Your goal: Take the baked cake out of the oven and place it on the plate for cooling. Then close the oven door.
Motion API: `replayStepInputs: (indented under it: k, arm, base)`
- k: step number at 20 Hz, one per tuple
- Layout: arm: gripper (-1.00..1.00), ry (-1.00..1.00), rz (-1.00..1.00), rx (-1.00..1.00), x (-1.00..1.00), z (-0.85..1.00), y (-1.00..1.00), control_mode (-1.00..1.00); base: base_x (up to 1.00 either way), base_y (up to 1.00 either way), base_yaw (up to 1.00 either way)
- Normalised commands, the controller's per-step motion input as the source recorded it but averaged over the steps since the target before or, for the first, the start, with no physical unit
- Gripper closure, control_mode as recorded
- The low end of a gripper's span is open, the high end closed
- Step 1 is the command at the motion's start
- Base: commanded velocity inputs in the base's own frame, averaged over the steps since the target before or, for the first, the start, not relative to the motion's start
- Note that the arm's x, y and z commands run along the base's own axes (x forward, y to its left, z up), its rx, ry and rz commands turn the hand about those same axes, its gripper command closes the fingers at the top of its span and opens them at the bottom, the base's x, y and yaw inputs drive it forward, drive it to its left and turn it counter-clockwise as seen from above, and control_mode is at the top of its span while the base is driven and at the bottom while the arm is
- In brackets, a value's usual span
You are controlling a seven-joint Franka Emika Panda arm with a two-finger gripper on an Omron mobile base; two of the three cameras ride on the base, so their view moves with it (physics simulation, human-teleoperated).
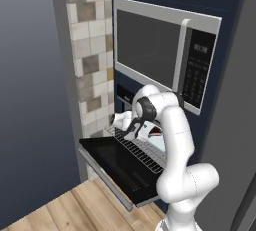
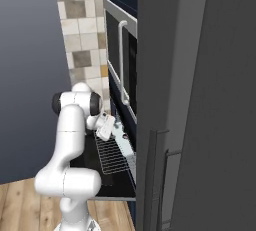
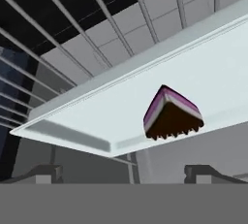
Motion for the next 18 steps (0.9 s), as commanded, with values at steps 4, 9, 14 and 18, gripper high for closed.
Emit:
replayStepInputs:
  k: [4,9,14,18]
  arm:
    - [-1.0,0.05,0.01,0.0,0.36,-0.25,-0.1,-1.0]
    - [-1.0,0.04,0.02,0.0,0.26,-0.25,-0.11,-1.0]
    - [-1.0,0.02,0.02,0.0,0.24,-0.25,-0.12,-1.0]
    - [-1.0,0.01,0.03,0.0,0.23,-0.21,-0.17,-1.0]
  base:
    - [0.0,0.0,0.0]
    - [0.0,0.0,0.0]
    - [0.0,0.0,0.0]
    - [0.0,0.0,0.0]
